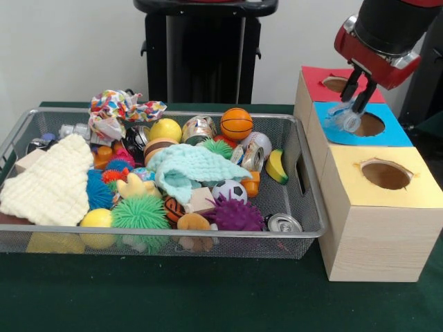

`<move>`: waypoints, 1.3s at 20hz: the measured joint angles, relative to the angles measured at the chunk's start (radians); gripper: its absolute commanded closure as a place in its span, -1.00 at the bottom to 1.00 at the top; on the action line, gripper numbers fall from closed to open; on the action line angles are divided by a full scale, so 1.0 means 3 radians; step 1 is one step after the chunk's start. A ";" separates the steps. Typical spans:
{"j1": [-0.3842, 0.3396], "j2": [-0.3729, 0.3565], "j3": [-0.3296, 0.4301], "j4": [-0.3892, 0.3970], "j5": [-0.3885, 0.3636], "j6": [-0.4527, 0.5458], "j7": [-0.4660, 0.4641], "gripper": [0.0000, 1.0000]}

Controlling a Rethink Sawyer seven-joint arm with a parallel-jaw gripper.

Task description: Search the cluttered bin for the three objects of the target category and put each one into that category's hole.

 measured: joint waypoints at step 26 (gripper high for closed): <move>0.0076 0.0044 -0.0054 0.0016 0.0244 -0.0032 0.0305 1.00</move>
